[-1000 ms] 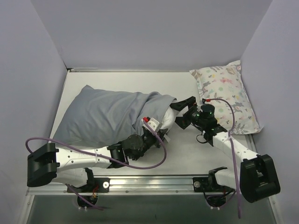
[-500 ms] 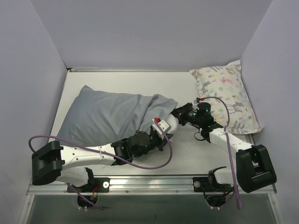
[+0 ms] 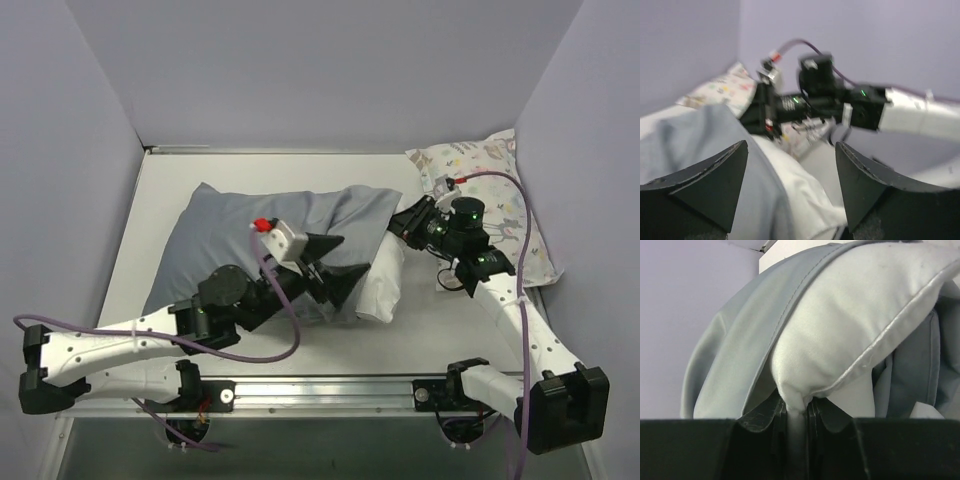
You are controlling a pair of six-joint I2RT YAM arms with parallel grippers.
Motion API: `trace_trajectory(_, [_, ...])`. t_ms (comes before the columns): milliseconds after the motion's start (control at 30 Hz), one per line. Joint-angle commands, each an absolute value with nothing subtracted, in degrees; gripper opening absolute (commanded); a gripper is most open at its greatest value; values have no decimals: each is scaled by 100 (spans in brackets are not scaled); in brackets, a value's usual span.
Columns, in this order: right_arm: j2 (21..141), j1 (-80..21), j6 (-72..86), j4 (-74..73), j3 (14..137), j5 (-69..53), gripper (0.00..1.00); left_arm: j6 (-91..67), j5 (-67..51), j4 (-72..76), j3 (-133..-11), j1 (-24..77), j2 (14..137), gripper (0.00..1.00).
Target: Remove the pillowcase from the pillow
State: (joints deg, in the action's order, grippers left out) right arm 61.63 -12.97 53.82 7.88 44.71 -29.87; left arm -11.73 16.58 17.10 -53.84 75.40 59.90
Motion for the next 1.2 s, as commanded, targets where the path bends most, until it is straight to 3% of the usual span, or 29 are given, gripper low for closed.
trace_trajectory(0, [5942, -1204, 4835, 573, 5009, -3155, 0, -1056, 3553, 768, -6274, 7515, 5722, 79])
trace_trajectory(33, [5941, -1204, 4782, 510, 5245, -3155, 0, -1002, 4438, 251, -6458, 7480, 5817, 80])
trace_trajectory(100, [6011, -1222, 4633, 283, 5536, -3208, 0, -1106, 4448, -409, -7046, 6989, 6011, 82])
trace_trajectory(333, [6398, -1493, 4255, -570, 7039, -3138, 0, -1239, 3183, -2002, -8163, 5635, 7230, 86])
trace_trajectory(500, [6635, -1713, 4149, -913, 7689, -3076, 0, -1352, 1561, -1610, -8350, 4740, 7550, 88])
trace_trajectory(567, [6706, -1801, 4052, -1080, 7935, -3024, 0, -1406, 1406, -1573, -8437, 4615, 7655, 87])
trace_trajectory(667, [6802, -1889, 3999, -1247, 8217, -3023, 0, -1450, 1914, -1977, -8859, 4413, 8032, 58])
trace_trajectory(700, [6829, -1907, 3982, -1292, 8418, -3032, 0, -1494, 2047, -1995, -8894, 4343, 8103, 43])
trace_trajectory(733, [6847, -1951, 3964, -1327, 8550, -3041, 0, -1555, 2109, -2013, -8973, 4107, 8251, 19])
trace_trajectory(767, [6908, -1986, 3946, -1414, 8665, -3050, 0, -1625, 2170, -2004, -9008, 3991, 8323, 4])
trace_trajectory(800, [6934, -2082, 3903, -1450, 8762, -3076, 0, -1722, 2206, -2004, -9061, 3877, 8410, 0])
trace_trajectory(1000, [6865, -2153, 3885, -1547, 9360, -3191, 0, -1845, 2944, -2153, -9273, 3165, 9158, 0])
trace_trajectory(1167, [6829, -1829, 3981, -1819, 9965, -3024, 0, -2047, 2918, -1863, -8588, 2305, 9123, 0])
